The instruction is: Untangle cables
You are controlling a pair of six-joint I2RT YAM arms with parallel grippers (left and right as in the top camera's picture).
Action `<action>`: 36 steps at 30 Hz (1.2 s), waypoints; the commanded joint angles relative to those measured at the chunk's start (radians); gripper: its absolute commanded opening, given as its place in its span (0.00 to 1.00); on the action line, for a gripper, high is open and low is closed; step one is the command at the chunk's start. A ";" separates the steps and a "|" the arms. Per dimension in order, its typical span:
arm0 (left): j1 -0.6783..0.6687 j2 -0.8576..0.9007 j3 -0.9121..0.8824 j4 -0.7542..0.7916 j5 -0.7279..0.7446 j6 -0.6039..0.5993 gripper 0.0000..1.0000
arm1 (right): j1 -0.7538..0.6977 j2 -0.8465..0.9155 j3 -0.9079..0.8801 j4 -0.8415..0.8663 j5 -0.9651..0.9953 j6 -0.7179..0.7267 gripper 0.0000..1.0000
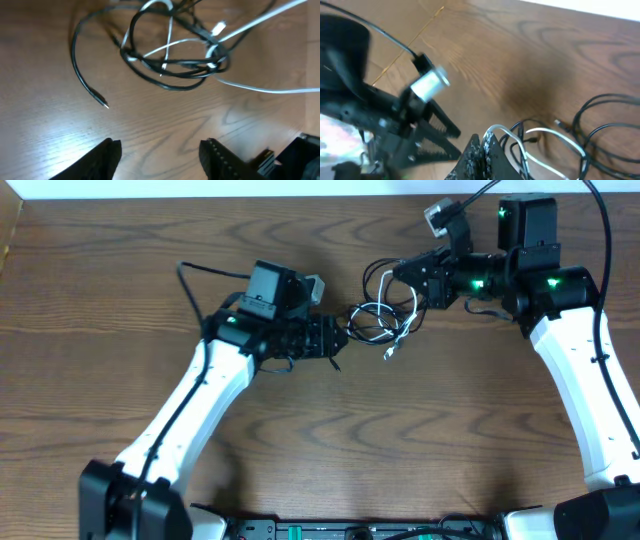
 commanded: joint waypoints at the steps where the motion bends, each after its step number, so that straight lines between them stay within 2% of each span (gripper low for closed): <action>1: -0.018 0.086 0.006 0.026 0.000 -0.136 0.59 | 0.002 -0.005 0.009 0.024 0.013 0.035 0.01; 4: -0.019 0.171 0.006 0.147 0.146 -0.248 0.59 | 0.002 -0.005 0.009 0.022 0.025 0.035 0.01; 6: -0.019 0.214 0.006 0.233 0.156 -0.413 0.59 | 0.002 -0.005 0.009 0.021 0.025 0.035 0.01; 9: -0.019 0.245 0.006 0.356 0.214 -0.599 0.59 | 0.002 -0.005 0.008 0.011 0.029 0.035 0.01; 15: -0.033 0.245 0.006 0.389 0.210 -0.944 0.59 | 0.003 -0.005 0.009 0.006 0.028 0.035 0.01; 17: -0.052 0.245 0.006 0.389 0.192 -0.983 0.59 | 0.003 -0.005 0.008 0.006 0.028 0.035 0.01; 25: -0.083 0.246 0.006 0.370 -0.114 -0.981 0.56 | 0.003 -0.005 0.008 -0.015 0.028 0.039 0.01; 29: -0.083 0.246 0.006 0.372 -0.139 -0.978 0.45 | 0.003 -0.005 0.009 -0.015 0.028 0.039 0.01; 36: -0.133 0.246 0.006 0.375 -0.134 -1.043 0.44 | 0.003 -0.005 0.009 -0.015 0.028 0.039 0.01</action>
